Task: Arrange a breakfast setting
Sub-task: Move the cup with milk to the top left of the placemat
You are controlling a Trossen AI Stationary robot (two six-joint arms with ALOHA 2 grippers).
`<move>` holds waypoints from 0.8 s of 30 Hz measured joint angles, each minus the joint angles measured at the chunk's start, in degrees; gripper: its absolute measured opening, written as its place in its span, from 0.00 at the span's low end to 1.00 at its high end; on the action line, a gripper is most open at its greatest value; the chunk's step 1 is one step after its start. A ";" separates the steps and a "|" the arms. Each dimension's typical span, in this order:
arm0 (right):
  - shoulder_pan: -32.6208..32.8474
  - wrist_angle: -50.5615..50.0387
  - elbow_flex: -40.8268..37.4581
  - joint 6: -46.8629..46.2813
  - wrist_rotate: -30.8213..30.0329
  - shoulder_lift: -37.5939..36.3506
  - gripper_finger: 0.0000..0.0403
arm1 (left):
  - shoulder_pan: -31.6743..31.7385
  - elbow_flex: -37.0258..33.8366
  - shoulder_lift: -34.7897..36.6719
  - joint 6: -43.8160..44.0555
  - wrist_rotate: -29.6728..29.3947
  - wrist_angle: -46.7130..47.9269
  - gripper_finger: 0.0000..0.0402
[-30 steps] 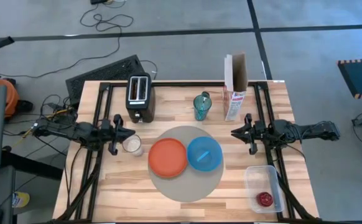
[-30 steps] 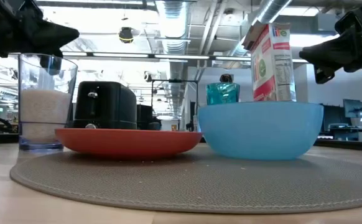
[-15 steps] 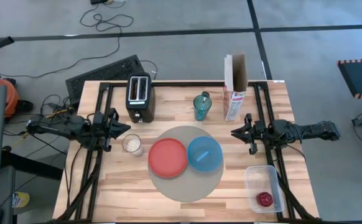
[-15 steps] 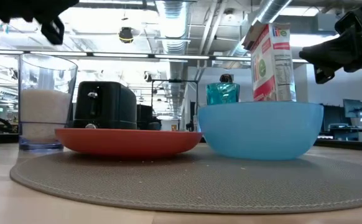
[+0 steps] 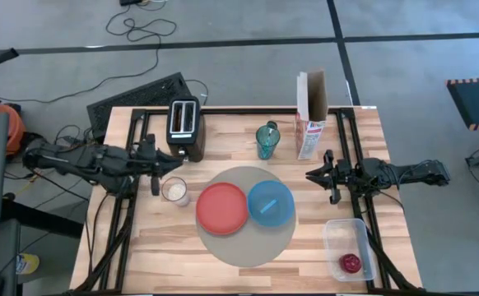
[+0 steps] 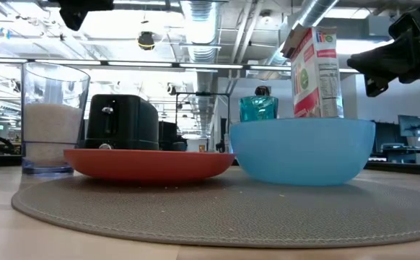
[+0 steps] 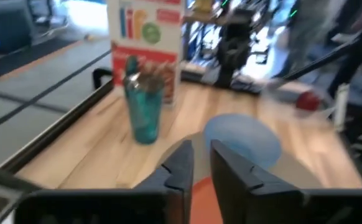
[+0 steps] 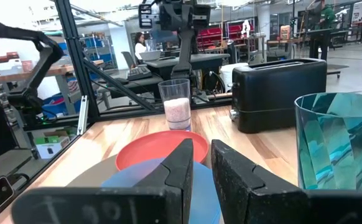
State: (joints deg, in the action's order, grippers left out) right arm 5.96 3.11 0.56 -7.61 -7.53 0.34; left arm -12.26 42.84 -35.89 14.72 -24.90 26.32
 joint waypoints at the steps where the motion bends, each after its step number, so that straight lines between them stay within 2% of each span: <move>1: 0.00 0.00 0.00 -0.09 0.00 0.00 0.21 | 0.24 1.35 -1.33 0.42 -0.34 1.60 0.17; 7: -0.05 0.11 0.00 -5.89 -0.02 0.00 0.21 | 3.62 7.70 -8.70 3.96 -0.48 10.46 0.36; 12: -0.17 0.14 0.00 -5.54 -0.02 0.00 0.21 | 7.24 12.70 -14.45 8.22 10.02 20.54 0.48; 16: -0.17 0.15 0.00 -3.08 -0.02 0.00 0.21 | 8.28 16.10 -17.86 8.54 15.41 27.47 0.50; 24: -0.17 0.09 0.00 -3.02 -0.02 0.00 0.21 | 8.16 16.62 -23.32 5.08 15.18 43.07 0.51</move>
State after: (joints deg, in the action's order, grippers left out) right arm 5.78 3.20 0.56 -10.63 -7.55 0.34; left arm -4.10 59.46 -59.21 19.80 -9.72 69.38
